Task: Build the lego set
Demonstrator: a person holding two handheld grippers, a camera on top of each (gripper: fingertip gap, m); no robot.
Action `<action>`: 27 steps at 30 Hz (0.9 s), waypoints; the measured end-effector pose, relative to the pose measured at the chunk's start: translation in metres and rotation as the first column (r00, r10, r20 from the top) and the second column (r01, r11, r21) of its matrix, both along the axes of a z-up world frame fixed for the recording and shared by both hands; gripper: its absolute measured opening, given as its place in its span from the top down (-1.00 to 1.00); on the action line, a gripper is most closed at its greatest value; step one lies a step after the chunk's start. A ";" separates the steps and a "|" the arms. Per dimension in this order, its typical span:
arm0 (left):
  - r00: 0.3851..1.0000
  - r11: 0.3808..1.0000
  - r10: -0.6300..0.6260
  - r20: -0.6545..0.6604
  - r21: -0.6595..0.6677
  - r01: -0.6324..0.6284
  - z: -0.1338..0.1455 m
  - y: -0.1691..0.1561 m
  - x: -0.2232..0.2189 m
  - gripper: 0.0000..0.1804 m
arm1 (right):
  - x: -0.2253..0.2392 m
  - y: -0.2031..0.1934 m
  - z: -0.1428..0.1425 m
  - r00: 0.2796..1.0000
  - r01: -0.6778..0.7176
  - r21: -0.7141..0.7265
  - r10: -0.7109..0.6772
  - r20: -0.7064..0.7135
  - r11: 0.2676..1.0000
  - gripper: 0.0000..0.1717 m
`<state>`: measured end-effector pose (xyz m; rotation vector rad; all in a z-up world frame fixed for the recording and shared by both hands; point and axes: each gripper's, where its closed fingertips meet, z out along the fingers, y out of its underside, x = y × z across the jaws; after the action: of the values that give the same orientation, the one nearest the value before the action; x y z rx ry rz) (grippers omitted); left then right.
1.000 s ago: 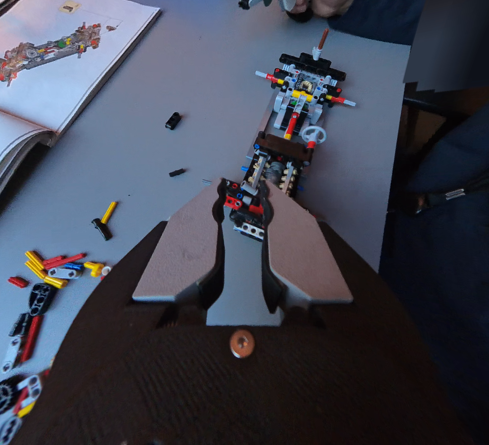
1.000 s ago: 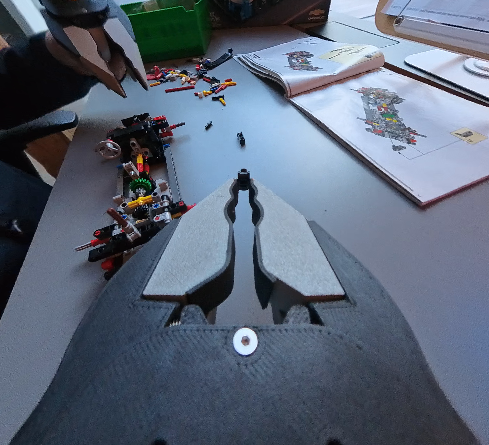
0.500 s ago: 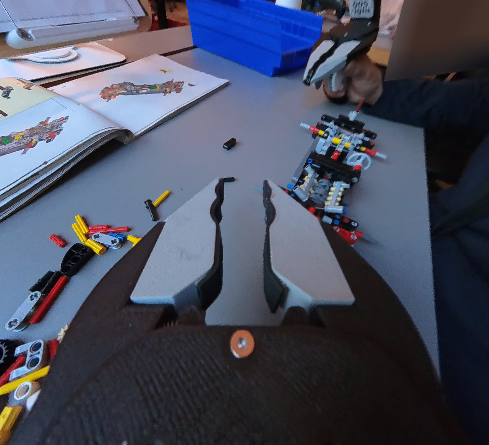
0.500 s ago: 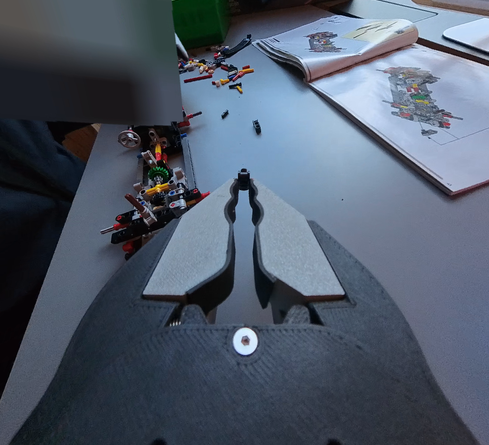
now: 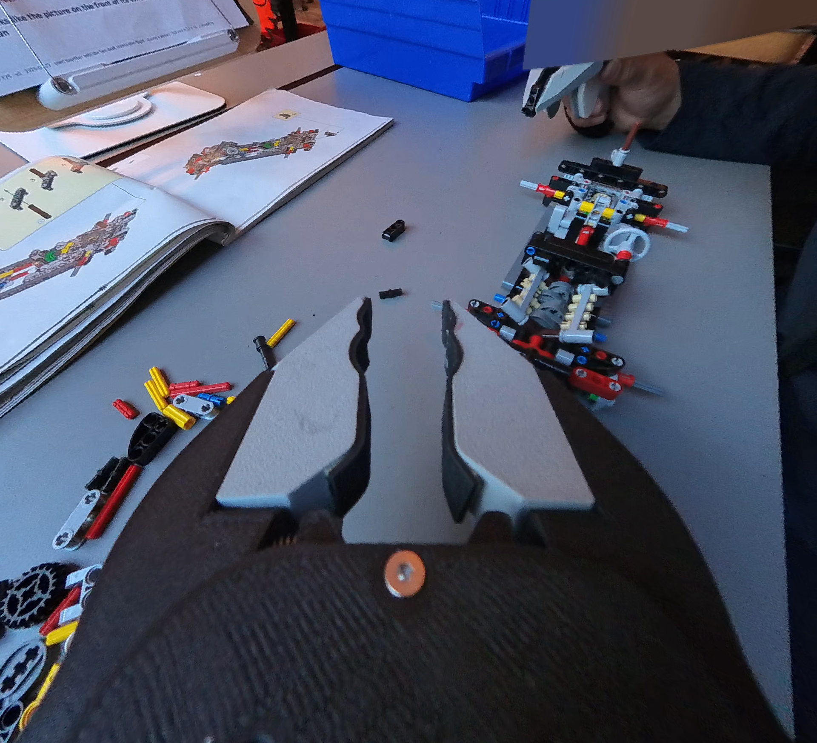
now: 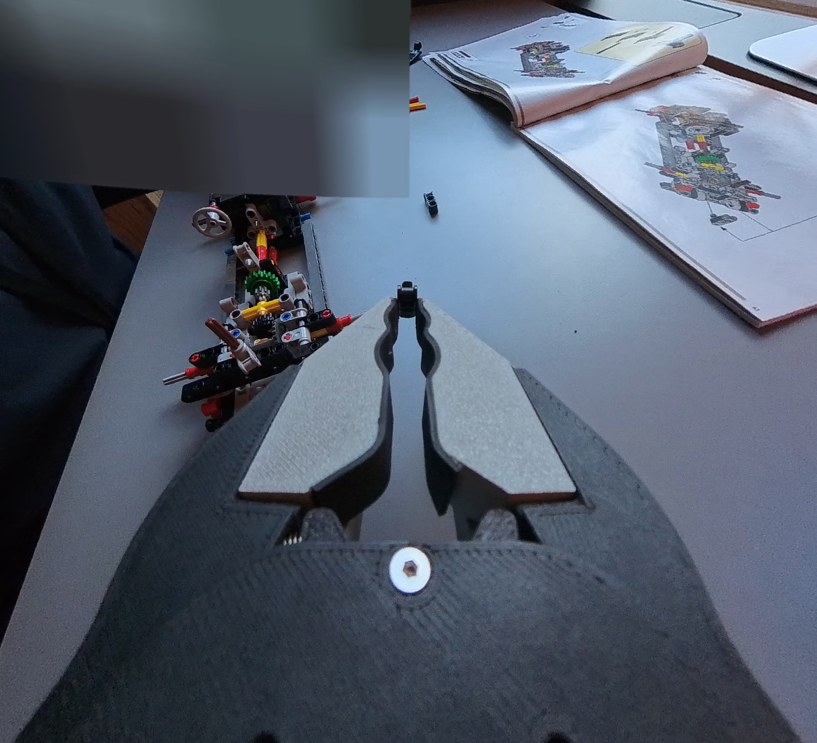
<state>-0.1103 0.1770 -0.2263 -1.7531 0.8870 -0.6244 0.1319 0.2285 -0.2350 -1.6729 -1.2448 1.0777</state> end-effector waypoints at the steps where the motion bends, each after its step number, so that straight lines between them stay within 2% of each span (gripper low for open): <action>1: 1.000 1.000 -0.001 0.001 -0.002 0.001 0.000 0.000 0.000 0.67 | 0.000 0.000 0.000 1.000 0.000 0.001 0.000 0.001 1.000 0.95; 27: 0.999 0.999 0.033 0.037 -0.014 -0.033 0.003 0.007 -0.006 0.67 | 0.000 0.000 0.002 1.000 0.005 -0.012 -0.005 -0.015 1.000 0.95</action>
<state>-0.1162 0.1837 -0.2230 -1.7591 0.8284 -0.6403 0.1321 0.2286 -0.2334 -1.6735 -1.2262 1.0949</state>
